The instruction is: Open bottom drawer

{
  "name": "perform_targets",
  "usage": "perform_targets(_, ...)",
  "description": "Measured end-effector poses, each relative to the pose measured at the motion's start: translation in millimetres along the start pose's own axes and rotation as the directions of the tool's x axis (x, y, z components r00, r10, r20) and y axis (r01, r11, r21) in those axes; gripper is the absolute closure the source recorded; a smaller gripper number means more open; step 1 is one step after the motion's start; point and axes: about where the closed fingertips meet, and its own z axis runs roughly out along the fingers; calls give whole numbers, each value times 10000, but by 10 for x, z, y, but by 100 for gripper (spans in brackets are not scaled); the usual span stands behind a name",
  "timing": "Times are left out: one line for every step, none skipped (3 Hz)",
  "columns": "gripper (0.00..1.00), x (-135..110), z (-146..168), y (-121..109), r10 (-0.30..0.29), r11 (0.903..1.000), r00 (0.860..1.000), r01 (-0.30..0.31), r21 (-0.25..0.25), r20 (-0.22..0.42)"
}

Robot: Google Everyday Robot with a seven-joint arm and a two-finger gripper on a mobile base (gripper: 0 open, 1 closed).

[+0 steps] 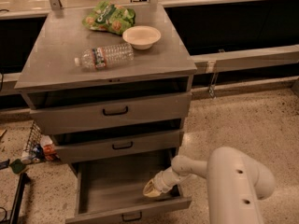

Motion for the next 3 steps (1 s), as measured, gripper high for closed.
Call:
perform_targets(100,-416,-816,-48,-326,9741,9994,297,2241,91)
perform_targets(100,-633,-1236,170,-608,9378,9930,221,3464,1013)
perform_targets(83,-441,-1514,250,-270,9152,9911,-279,4020,1303)
